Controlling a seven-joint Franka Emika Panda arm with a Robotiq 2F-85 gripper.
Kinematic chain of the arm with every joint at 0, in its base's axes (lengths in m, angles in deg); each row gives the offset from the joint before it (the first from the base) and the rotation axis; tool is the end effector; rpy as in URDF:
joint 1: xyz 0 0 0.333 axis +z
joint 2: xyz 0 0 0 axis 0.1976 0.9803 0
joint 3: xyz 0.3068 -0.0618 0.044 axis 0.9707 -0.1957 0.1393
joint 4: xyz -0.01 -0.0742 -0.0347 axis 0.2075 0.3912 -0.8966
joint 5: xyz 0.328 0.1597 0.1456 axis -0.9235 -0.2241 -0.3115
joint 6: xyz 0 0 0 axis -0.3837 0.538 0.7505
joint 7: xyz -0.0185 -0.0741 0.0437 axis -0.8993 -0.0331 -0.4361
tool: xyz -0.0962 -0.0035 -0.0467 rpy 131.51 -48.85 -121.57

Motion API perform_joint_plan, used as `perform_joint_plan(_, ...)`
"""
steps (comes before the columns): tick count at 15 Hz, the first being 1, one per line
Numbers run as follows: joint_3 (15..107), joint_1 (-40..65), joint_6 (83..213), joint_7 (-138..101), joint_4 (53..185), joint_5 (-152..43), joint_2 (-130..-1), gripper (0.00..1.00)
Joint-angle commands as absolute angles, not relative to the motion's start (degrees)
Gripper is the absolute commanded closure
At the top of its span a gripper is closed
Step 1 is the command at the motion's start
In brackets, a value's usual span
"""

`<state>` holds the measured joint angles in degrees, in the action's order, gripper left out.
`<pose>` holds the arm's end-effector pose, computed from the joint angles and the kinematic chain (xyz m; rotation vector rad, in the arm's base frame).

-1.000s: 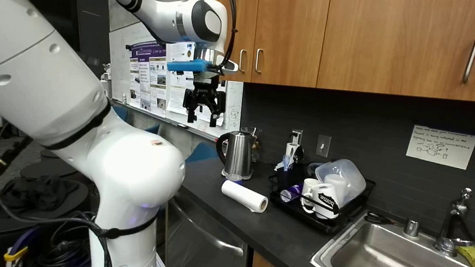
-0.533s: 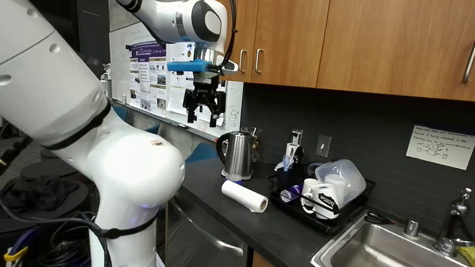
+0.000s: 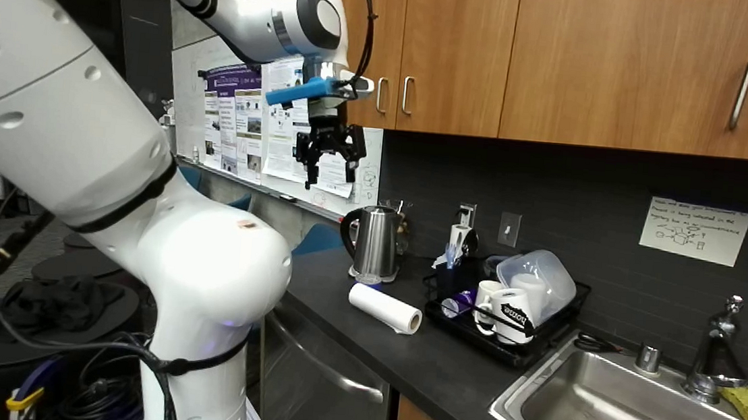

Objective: Move the blue tape to the right

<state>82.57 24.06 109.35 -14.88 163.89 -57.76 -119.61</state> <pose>0.2959 0.1914 0.5248 2.9110 0.4572 -0.0447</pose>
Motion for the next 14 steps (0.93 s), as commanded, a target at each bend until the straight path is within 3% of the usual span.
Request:
perform_joint_plan(1, 87.2, 24.8, 106.6, -14.7, 154.2, -52.2, -112.6, 0.0)
perform_joint_plan(10, 103.2, 28.6, 105.5, -6.9, 135.1, -39.9, -87.6, 0.0)
perform_joint_plan(14, 104.0, 31.0, 106.3, -0.5, 132.1, -33.2, -76.2, 0.0)
